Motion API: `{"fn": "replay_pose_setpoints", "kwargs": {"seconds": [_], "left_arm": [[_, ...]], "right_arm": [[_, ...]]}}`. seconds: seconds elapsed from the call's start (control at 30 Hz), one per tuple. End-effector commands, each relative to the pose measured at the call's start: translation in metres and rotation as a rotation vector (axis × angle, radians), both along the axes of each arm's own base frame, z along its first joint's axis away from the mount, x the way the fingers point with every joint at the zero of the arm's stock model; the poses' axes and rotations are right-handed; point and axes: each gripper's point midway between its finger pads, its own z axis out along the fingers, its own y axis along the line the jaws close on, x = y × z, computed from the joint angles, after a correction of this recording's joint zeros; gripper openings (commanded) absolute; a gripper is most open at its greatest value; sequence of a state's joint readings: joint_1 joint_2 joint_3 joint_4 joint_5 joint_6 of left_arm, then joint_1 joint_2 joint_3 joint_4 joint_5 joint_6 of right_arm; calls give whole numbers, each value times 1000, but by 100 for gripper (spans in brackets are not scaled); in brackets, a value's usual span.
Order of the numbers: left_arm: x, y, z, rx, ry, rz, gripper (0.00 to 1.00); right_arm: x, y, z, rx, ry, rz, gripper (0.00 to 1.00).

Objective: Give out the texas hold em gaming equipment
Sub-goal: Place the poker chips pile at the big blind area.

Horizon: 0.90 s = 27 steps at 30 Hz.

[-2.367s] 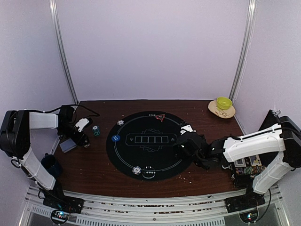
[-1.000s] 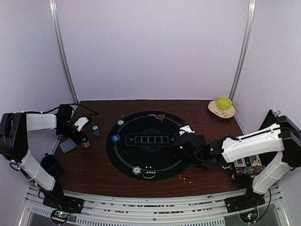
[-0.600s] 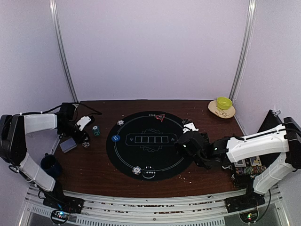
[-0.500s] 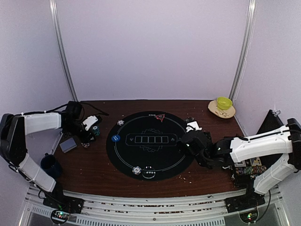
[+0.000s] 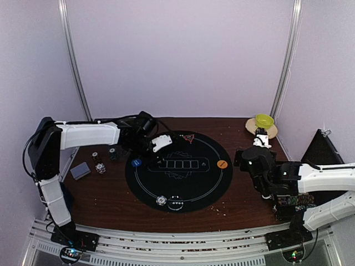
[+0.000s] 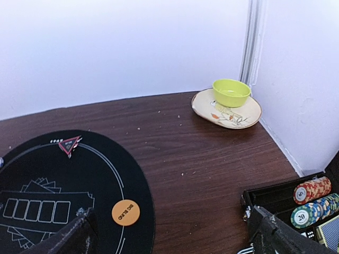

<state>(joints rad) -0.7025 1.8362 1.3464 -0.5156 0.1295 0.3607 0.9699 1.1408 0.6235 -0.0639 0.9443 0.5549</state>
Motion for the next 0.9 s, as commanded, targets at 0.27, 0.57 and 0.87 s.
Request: {"fn": "replay_pose_setpoints", "kwargs": {"seconds": [0.27, 0.57, 0.87], "left_arm": [[-13, -143, -3, -106, 17, -174, 28], [-27, -213, -13, -175, 22, -256, 28], [-49, -250, -29, -193, 47, -278, 28]], "right_arm": [[-20, -45, 32, 153, -153, -90, 100], [-21, -45, 35, 161, -155, -85, 100], [-22, -47, 38, 178, -164, -86, 100]]}}
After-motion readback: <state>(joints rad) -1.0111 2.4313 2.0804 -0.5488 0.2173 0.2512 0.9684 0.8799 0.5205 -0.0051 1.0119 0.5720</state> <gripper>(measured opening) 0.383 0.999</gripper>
